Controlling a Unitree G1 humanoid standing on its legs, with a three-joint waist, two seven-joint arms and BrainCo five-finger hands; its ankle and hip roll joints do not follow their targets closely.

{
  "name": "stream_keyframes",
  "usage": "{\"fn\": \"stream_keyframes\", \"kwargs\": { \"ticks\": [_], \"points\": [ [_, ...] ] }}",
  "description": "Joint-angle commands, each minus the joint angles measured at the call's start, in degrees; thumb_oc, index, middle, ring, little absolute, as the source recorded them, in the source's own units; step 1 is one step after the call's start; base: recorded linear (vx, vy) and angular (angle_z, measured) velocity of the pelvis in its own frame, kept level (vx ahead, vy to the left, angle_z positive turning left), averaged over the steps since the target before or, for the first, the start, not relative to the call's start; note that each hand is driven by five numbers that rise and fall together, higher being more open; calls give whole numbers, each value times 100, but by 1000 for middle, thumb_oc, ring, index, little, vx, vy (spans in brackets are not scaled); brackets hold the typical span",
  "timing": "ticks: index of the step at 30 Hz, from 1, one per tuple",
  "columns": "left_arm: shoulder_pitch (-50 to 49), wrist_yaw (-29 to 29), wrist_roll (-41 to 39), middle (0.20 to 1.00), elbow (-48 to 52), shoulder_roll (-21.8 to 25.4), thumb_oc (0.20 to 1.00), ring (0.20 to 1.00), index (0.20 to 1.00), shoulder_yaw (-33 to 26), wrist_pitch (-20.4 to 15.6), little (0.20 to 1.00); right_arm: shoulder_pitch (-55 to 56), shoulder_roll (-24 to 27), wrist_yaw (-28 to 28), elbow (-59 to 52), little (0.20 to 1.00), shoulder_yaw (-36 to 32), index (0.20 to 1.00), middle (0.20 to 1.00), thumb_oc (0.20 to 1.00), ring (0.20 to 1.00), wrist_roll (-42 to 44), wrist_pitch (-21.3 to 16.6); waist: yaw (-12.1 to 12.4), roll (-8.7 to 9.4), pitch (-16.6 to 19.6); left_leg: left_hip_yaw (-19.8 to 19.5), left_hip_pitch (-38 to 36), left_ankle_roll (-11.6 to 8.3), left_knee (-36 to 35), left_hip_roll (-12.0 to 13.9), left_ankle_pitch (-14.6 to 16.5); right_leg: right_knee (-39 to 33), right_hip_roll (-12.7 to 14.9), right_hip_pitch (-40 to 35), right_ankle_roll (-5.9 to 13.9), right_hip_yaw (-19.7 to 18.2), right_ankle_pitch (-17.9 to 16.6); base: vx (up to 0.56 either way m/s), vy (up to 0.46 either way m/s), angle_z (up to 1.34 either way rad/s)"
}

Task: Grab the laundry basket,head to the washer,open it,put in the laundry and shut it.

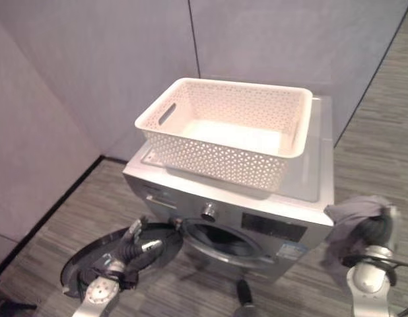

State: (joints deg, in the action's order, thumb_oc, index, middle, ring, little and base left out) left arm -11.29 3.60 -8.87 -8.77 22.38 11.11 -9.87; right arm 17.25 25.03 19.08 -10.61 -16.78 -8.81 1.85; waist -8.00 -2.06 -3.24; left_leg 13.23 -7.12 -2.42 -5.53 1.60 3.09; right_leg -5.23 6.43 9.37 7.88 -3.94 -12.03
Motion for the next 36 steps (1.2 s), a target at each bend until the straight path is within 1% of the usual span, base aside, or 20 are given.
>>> {"fn": "stream_keyframes", "kwargs": {
  "ticks": [1, 3, 4, 7, 8, 11, 14, 17, 21, 23, 26, 27, 28, 30, 31, 32, 33, 34, 35, 36],
  "points": [
    [296, 18, 38, 1000, -154, 412, 1000, 1000, 1000, -197, -245, 1000, -292, 84, -903, -262, 200, 931, 200, 200, 200, 200, 451, -659, 108, 282, 33, -501, 139, 197, 282, 163, 341, 379, 237, -484, 213, 205, 912, -29, -15, -8],
    [434, -6, -11, 1000, -197, 404, 1000, 1000, 1000, -63, -221, 1000, -296, 20, -1165, -211, 200, 1420, 200, 200, 200, 200, 657, -685, 117, 289, -36, -486, 156, 194, 322, 169, 343, 390, 232, -471, 203, 204, 913, -25, -9, -10],
    [437, -5, -12, 1000, -202, 406, 1000, 1000, 1000, -67, -224, 1000, -306, 21, -1165, -200, 200, 1426, 200, 200, 200, 200, 660, -692, 114, 292, -40, -485, 156, 193, 326, 169, 346, 391, 232, -471, 203, 202, 914, -45, 4, -13],
    [705, 21, 35, 1000, -326, 370, 1000, 1000, 1000, 252, -186, 1000, -621, -55, -1453, 4, 200, 2266, 200, 200, 200, 200, 1034, -722, 165, 299, -211, -457, 218, 184, 355, 179, 326, 396, 230, -378, 210, 168, 876, -63, 9, -18],
    [710, 22, 35, 1000, -330, 370, 1000, 1000, 1000, 247, -188, 1000, -635, -56, -1451, 18, 200, 2273, 200, 200, 200, 200, 1035, -729, 164, 301, -214, -454, 220, 184, 356, 179, 327, 398, 229, -374, 210, 165, 876, -48, -1, -23],
    [922, 58, 19, 1000, -506, 274, 1000, 1000, 1000, 549, -172, 1000, -945, -100, -1595, 163, 200, 2962, 200, 200, 200, 200, 1160, -738, 240, 325, -351, -440, 329, 162, 365, 189, 282, 377, 227, -274, 210, 171, 837, -51, 5, -23],
    [1045, 158, -3, 1000, -678, 198, 1000, 1000, 1000, 637, -177, 1000, -1147, -137, -1560, 252, 200, 3198, 200, 200, 200, 200, 1155, -752, 273, 331, -422, -475, 425, 150, 392, 190, 254, 381, 235, -230, 200, 207, 834, -52, 4, -23],
    [1397, 431, 120, 1000, -1167, 54, 1000, 1000, 1000, 825, -184, 1000, -1533, -217, -1427, 354, 200, 3652, 200, 200, 200, 200, 1217, -799, 364, 393, -804, -626, 897, 131, 742, 197, 235, 453, 300, -44, 139, 290, 802, -188, -2, 0],
    [1580, 547, 158, 1000, -1462, -32, 1000, 1000, 1000, 870, -208, 1000, -1822, -231, -1405, 519, 200, 3930, 200, 200, 200, 200, 1227, -809, 410, 432, -1004, -704, 1334, 135, 1157, 121, 319, 470, 388, 132, 128, 329, 716, -136, 38, 8],
    [1702, 675, 223, 1000, -1706, -98, 1000, 1000, 1000, 901, -221, 1000, -1984, -264, -1372, 618, 200, 4074, 200, 200, 200, 200, 1162, -810, 454, 450, -1090, -767, 1606, 182, 1351, -27, 394, 440, 451, 313, 175, 267, 625, -129, 117, 33],
    [1710, 741, 208, 1000, -1773, -139, 1000, 1000, 1000, 879, -221, 1000, -2040, -316, -1353, 636, 200, 4109, 200, 200, 200, 200, 1140, -793, 477, 425, -1110, -787, 1624, 284, 1331, -145, 447, 518, 494, 479, 224, 229, 592, -101, 130, -9],
    [1687, 778, 135, 1000, -1807, -136, 1000, 1000, 1000, 828, -229, 1000, -2179, -315, -1389, 715, 200, 4250, 200, 200, 200, 200, 1141, -780, 470, 385, -1219, -709, 1598, 370, 1287, -144, 462, 959, 501, 832, 278, 252, 536, -188, 136, -45],
    [1695, 789, 127, 1000, -1820, -122, 1000, 1000, 1000, 811, -223, 1000, -2277, -323, -1398, 798, 200, 4329, 200, 200, 200, 200, 1146, -761, 522, 325, -1296, -659, 1611, 416, 1308, -102, 461, 1317, 452, 986, 273, 355, 684, -261, 160, -45],
    [1644, 785, 113, 1000, -1824, -64, 1000, 1000, 1000, 751, -205, 1000, -2373, -325, -1457, 888, 200, 4434, 200, 200, 200, 200, 1129, -742, 565, 245, -1357, -580, 1701, 503, 1360, -20, 402, 1983, 401, 1022, 150, 612, 1056, -188, 65, -46],
    [1646, 785, 113, 1000, -1824, -62, 1000, 1000, 1000, 749, -204, 1000, -2376, -327, -1457, 889, 200, 4436, 200, 200, 200, 200, 1129, -741, 565, 252, -1346, -576, 1719, 503, 1356, -24, 387, 1981, 405, 1042, 148, 607, 1045, -165, 24, -51],
    [1607, 773, 64, 1000, -1822, -22, 1000, 1000, 1000, 708, -204, 1000, -2382, -316, -1488, 902, 200, 4455, 200, 200, 200, 200, 1156, -763, 594, 223, -1373, -551, 1764, 565, 1388, 27, 332, 2541, 366, 1018, 79, 638, 1250, -177, -20, -9],
    [1415, 706, -17, 1000, -1732, 67, 1000, 1000, 1000, 597, -190, 1000, -2311, -295, -1564, 884, 200, 4427, 200, 200, 200, 200, 1226, -778, 665, 205, -1294, -536, 1804, 648, 1368, 96, 263, 3180, 292, 828, -70, 620, 1620, -208, -51, 10],
    [1285, 641, -51, 1000, -1676, 123, 1000, 1000, 1000, 536, -195, 1000, -2260, -248, -1627, 871, 200, 4396, 200, 200, 200, 200, 1263, -796, 712, 216, -1220, -549, 1841, 678, 1364, 124, 223, 3474, 249, 683, -124, 600, 1761, -154, -136, 17],
    [1211, 564, -72, 1000, -1641, 159, 1000, 1000, 1000, 511, -194, 1000, -2167, -228, -1643, 838, 200, 4335, 200, 200, 200, 200, 1292, -817, 767, 275, -1129, -606, 1919, 672, 1382, 114, 203, 3453, 227, 461, -126, 549, 1855, -67, -109, -2],
    [1206, 564, -72, 1000, -1638, 161, 1000, 1000, 1000, 512, -193, 1000, -2162, -229, -1643, 836, 200, 4335, 200, 200, 200, 200, 1292, -816, 764, 277, -1129, -610, 1917, 673, 1385, 112, 205, 3452, 230, 454, -125, 554, 1858, -47, -296, 9]
  ]
}}
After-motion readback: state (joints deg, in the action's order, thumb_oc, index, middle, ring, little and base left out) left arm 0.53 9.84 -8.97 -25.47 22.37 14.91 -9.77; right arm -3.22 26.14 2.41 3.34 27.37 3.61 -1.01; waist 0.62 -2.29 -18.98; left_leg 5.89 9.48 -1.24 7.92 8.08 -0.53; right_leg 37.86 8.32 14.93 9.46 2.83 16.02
